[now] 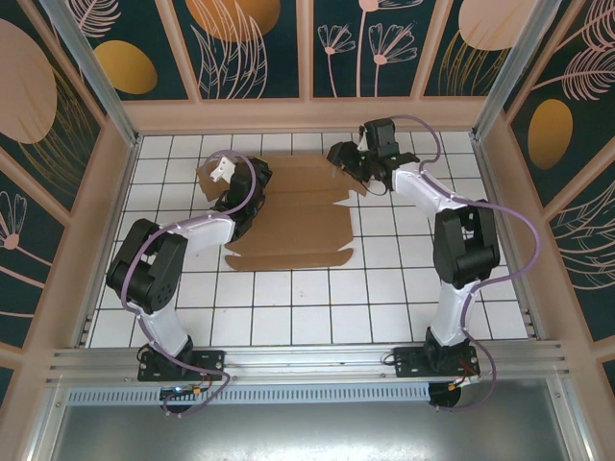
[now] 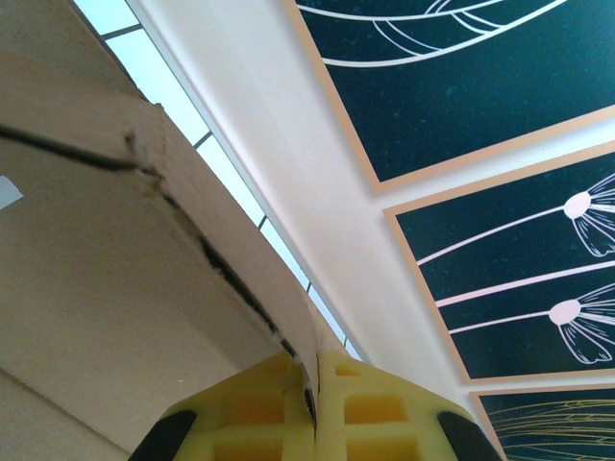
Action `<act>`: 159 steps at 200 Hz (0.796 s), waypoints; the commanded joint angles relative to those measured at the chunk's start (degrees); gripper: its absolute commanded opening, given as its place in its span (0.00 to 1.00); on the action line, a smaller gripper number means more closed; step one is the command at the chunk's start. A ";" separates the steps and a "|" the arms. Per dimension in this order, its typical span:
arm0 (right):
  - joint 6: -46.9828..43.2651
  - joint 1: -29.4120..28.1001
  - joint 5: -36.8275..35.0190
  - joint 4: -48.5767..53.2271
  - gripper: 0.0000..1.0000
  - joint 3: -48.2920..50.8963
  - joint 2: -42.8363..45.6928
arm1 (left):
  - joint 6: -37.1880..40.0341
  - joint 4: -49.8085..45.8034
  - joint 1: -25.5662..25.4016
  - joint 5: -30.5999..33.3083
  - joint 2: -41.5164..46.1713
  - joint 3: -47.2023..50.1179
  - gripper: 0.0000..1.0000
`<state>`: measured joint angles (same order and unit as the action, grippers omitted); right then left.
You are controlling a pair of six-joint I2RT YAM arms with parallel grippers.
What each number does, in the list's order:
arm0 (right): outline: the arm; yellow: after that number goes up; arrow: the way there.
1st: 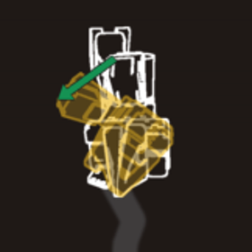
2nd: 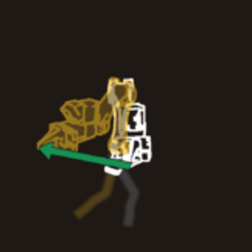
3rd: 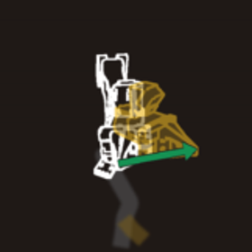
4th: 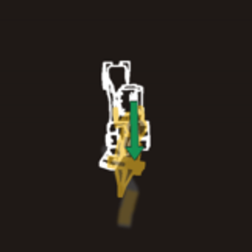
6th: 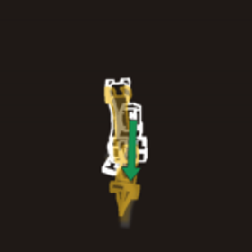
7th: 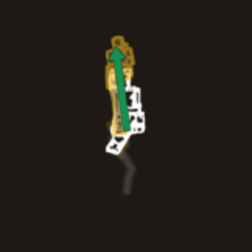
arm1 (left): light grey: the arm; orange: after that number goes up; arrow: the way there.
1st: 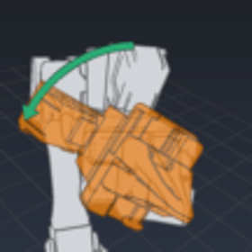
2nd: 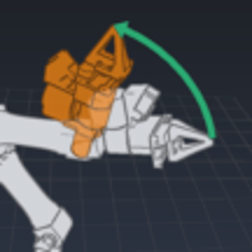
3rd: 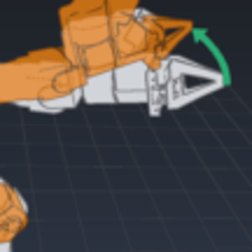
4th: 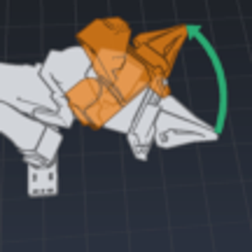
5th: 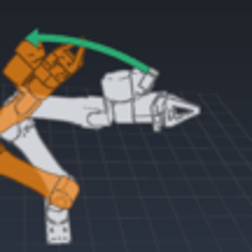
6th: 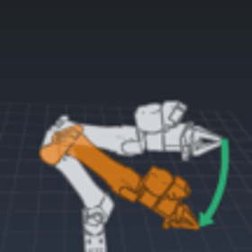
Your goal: Fold the paper box
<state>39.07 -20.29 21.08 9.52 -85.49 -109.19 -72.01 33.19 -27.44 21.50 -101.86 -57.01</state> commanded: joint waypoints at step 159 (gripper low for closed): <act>-2.81 1.07 2.16 -11.69 0.45 14.59 8.76 | 2.29 -1.29 -0.42 -0.18 2.68 5.24 0.00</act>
<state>43.62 -20.03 26.57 -4.32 -74.22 -105.80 -72.01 34.94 -27.51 21.23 -99.85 -53.54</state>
